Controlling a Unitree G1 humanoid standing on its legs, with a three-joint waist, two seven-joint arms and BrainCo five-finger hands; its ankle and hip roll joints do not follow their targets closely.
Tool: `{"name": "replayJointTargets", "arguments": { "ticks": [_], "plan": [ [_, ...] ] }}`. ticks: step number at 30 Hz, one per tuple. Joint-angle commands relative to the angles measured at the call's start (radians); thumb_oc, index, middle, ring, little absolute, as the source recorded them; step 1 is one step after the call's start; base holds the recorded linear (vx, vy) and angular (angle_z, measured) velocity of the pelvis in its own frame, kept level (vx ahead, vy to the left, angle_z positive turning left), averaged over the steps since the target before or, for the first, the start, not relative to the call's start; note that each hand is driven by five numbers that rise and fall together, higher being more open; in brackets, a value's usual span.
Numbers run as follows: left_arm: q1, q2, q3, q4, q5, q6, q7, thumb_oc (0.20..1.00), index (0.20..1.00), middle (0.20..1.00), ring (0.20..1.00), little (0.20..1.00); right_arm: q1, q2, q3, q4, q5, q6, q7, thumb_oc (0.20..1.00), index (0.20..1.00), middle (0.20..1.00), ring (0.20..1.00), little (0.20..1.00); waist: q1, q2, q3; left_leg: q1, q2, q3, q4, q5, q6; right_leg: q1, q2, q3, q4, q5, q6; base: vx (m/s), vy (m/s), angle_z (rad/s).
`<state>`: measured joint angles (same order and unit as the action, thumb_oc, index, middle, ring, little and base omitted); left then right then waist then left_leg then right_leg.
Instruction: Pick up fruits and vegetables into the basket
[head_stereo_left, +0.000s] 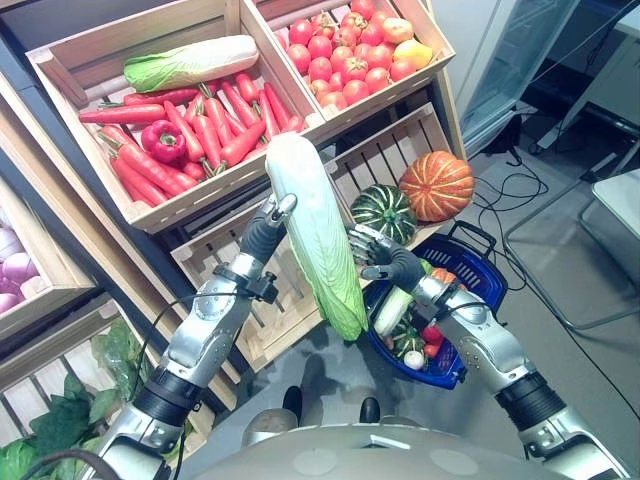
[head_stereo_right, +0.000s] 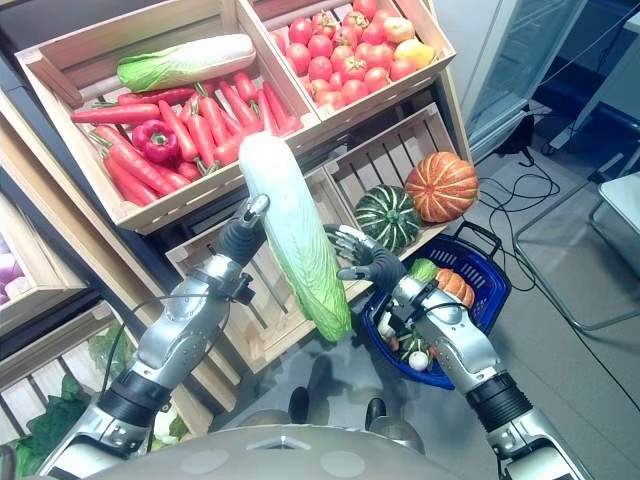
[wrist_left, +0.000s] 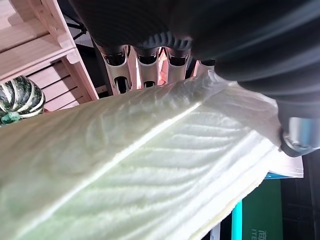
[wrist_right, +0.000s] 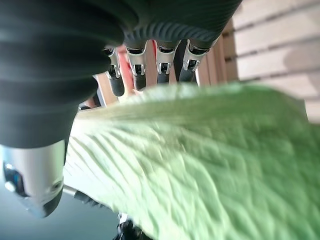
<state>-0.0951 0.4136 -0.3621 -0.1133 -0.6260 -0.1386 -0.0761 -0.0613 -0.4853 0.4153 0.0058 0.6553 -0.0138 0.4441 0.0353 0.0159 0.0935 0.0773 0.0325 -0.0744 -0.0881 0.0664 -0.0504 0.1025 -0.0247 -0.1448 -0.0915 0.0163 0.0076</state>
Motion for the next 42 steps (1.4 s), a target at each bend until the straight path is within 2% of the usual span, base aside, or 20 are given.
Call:
{"name": "replayJointTargets", "arguments": {
  "ticks": [1, 3, 5, 10, 17, 21, 28, 36, 37, 38, 40, 42],
  "plan": [
    [-0.019, 0.038, -0.013, -0.055, 0.049, -0.12, -0.017, 0.2, 0.2, 0.2, 0.2, 0.2, 0.011, 0.026, 0.033, -0.016, 0.104, 0.034, 0.072, 1.0, 1.0, 1.0, 1.0, 1.0, 0.002, -0.041, -0.065, -0.028, -0.056, 0.019, 0.001, -0.035, 0.064, -0.024, -0.04, 0.008, 0.004, 0.027, 0.054, 0.0, 0.0, 0.0],
    [-0.02, 0.049, -0.022, -0.056, 0.059, -0.139, -0.012, 0.2, 0.2, 0.2, 0.2, 0.2, 0.014, 0.025, 0.047, -0.015, 0.13, 0.064, 0.079, 1.0, 1.0, 1.0, 1.0, 1.0, 0.001, -0.042, -0.068, -0.028, -0.055, 0.022, 0.001, -0.036, 0.064, -0.025, -0.04, 0.01, 0.004, 0.027, 0.056, 0.0, 0.0, 0.0],
    [-0.024, 0.065, -0.026, -0.064, 0.141, -0.185, 0.025, 0.2, 0.2, 0.2, 0.2, 0.2, 0.016, 0.024, 0.063, -0.006, 0.145, 0.097, 0.097, 1.0, 1.0, 1.0, 1.0, 1.0, 0.001, -0.042, -0.069, -0.025, -0.054, 0.025, 0.001, -0.038, 0.065, -0.025, -0.04, 0.014, 0.004, 0.028, 0.056, 0.0, 0.0, 0.0],
    [-0.023, 0.095, -0.032, -0.084, 0.166, -0.236, 0.008, 0.2, 0.2, 0.2, 0.2, 0.2, 0.031, 0.011, 0.08, -0.017, 0.161, 0.15, 0.083, 1.0, 1.0, 1.0, 1.0, 1.0, 0.0, -0.046, -0.073, -0.026, -0.053, 0.029, 0.001, -0.037, 0.066, -0.028, -0.041, 0.019, 0.004, 0.032, 0.059, 0.0, 0.0, 0.0],
    [-0.04, 0.119, -0.071, -0.113, 0.228, -0.261, 0.019, 0.2, 0.2, 0.2, 0.2, 0.2, 0.021, -0.001, 0.115, -0.017, 0.15, 0.176, 0.088, 1.0, 1.0, 1.0, 1.0, 1.0, -0.004, -0.046, -0.076, -0.027, -0.052, 0.032, 0.001, -0.036, 0.067, -0.03, -0.04, 0.023, 0.004, 0.034, 0.061, 0.0, 0.0, 0.0],
    [-0.045, 0.124, -0.086, -0.113, 0.228, -0.234, 0.024, 0.2, 0.2, 0.2, 0.2, 0.2, 0.009, -0.009, 0.13, -0.013, 0.131, 0.163, 0.08, 1.0, 1.0, 1.0, 1.0, 1.0, -0.004, -0.046, -0.077, -0.027, -0.05, 0.034, 0.001, -0.037, 0.068, -0.031, -0.04, 0.026, 0.004, 0.035, 0.062, 0.0, 0.0, 0.0],
    [-0.03, 0.104, -0.12, -0.106, 0.057, -0.116, -0.055, 0.2, 0.2, 0.2, 0.2, 0.2, -0.004, -0.02, 0.153, -0.018, 0.092, 0.155, 0.089, 1.0, 1.0, 1.0, 1.0, 1.0, -0.005, -0.044, -0.083, -0.028, -0.048, 0.035, 0.001, -0.037, 0.069, -0.036, -0.04, 0.032, 0.004, 0.038, 0.066, 0.0, 0.0, 0.0],
    [-0.014, 0.086, -0.132, -0.089, -0.018, -0.075, -0.047, 0.2, 0.2, 0.2, 0.2, 0.2, -0.01, -0.028, 0.173, -0.035, 0.106, 0.173, 0.124, 1.0, 1.0, 1.0, 1.0, 1.0, -0.006, -0.043, -0.092, -0.03, -0.048, 0.038, 0.001, -0.035, 0.071, -0.04, -0.038, 0.039, 0.004, 0.041, 0.067, 0.0, 0.0, 0.0],
    [-0.013, 0.084, -0.132, -0.09, -0.021, -0.072, -0.047, 0.2, 0.2, 0.2, 0.2, 0.2, -0.008, -0.027, 0.173, -0.036, 0.105, 0.173, 0.126, 0.853, 0.853, 0.853, 0.853, 0.853, -0.006, -0.043, -0.093, -0.03, -0.047, 0.038, 0.001, -0.035, 0.071, -0.04, -0.038, 0.039, 0.004, 0.041, 0.067, 0.0, -0.005, -0.05],
    [-0.008, 0.085, -0.129, -0.084, -0.035, -0.072, -0.052, 0.2, 0.2, 0.2, 0.2, 0.2, 0.002, -0.029, 0.178, -0.03, 0.102, 0.159, 0.132, 0.517, 0.517, 0.517, 0.517, 0.517, -0.006, -0.044, -0.093, -0.029, -0.047, 0.037, 0.001, -0.035, 0.069, -0.04, -0.038, 0.037, 0.004, 0.042, 0.069, 0.0, -0.006, -0.04],
    [-0.006, 0.078, -0.128, -0.081, -0.027, -0.071, -0.045, 0.2, 0.2, 0.2, 0.2, 0.2, 0.002, -0.023, 0.18, -0.025, 0.106, 0.162, 0.128, 0.2, 0.2, 0.2, 0.2, 0.2, -0.006, -0.044, -0.093, -0.031, -0.046, 0.036, 0.001, -0.035, 0.071, -0.041, -0.039, 0.038, 0.004, 0.042, 0.069, 0.0, 0.0, 0.0],
    [-0.002, 0.078, -0.132, -0.08, -0.036, -0.072, -0.043, 0.2, 0.2, 0.2, 0.2, 0.2, 0.012, -0.02, 0.178, -0.017, 0.108, 0.164, 0.105, 0.2, 0.2, 0.2, 0.2, 0.2, -0.006, -0.043, -0.098, -0.036, -0.045, 0.035, 0.001, -0.033, 0.07, -0.046, -0.039, 0.038, 0.004, 0.043, 0.069, 0.0, 0.0, 0.0]
  ]
}}
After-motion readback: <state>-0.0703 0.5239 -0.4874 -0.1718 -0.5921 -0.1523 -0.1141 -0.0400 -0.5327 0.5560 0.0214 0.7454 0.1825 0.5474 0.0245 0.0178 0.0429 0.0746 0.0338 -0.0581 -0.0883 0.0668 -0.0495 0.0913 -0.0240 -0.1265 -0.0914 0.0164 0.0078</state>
